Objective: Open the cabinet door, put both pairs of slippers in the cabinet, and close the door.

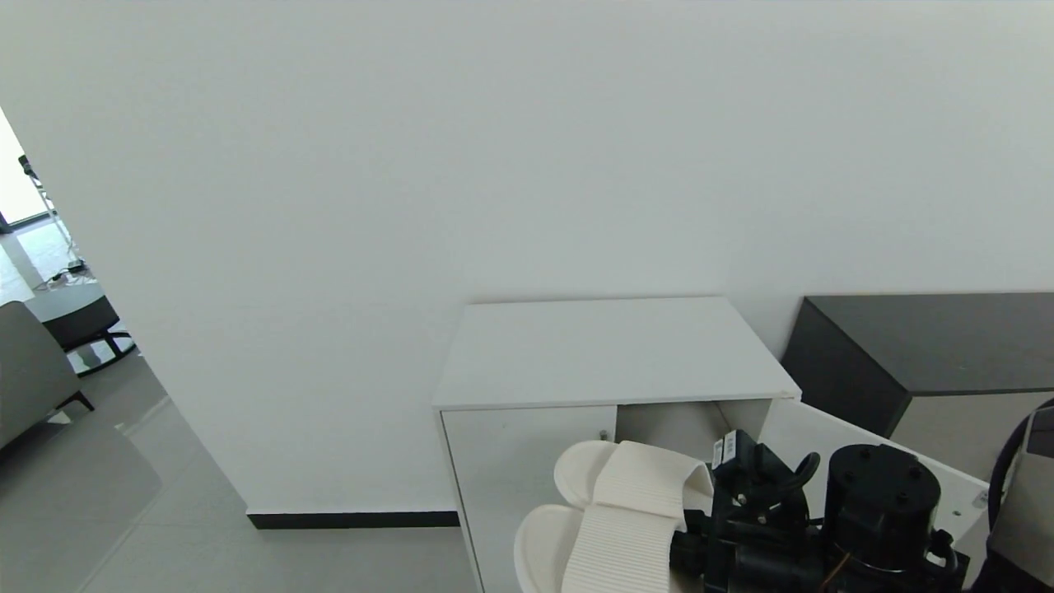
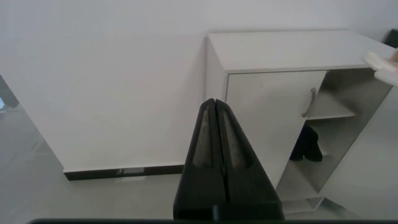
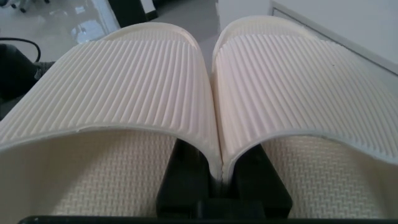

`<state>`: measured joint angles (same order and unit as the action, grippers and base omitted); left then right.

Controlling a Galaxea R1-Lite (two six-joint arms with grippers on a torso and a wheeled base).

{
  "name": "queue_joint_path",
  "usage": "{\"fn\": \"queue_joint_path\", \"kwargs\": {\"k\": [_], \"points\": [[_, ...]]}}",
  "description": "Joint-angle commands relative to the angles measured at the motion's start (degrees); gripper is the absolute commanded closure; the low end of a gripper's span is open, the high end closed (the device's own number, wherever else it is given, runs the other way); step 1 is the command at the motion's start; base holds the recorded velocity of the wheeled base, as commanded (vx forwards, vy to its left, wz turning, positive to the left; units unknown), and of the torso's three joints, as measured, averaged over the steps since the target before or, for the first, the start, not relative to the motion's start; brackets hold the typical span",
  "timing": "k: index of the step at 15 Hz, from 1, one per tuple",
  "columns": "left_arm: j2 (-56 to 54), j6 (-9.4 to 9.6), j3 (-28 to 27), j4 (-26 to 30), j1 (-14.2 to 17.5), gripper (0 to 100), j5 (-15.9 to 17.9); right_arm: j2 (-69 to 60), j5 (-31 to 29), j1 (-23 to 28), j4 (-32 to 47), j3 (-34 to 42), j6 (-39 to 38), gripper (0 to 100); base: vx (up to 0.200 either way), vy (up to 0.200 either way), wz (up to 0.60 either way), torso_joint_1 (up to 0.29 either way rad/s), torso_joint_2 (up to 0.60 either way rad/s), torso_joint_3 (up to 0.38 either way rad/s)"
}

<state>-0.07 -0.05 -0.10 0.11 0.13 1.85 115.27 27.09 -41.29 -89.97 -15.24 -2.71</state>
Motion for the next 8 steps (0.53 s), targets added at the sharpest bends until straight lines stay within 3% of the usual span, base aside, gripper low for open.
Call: {"fn": "queue_joint_path", "kwargs": {"k": [1,8], "points": [[0.1,-0.04,0.0,0.0,0.0,100,0.0,0.3,0.2,0.0,0.0,0.2,0.0,100,0.0,-0.2,0.0,0.002,0.0,0.002],[0.1,-0.04,0.0,-0.1,0.0,100,0.0,0.6,0.2,0.0,0.0,0.4,-0.2,100,0.0,-0.2,0.0,0.003,0.0,0.004]]}}
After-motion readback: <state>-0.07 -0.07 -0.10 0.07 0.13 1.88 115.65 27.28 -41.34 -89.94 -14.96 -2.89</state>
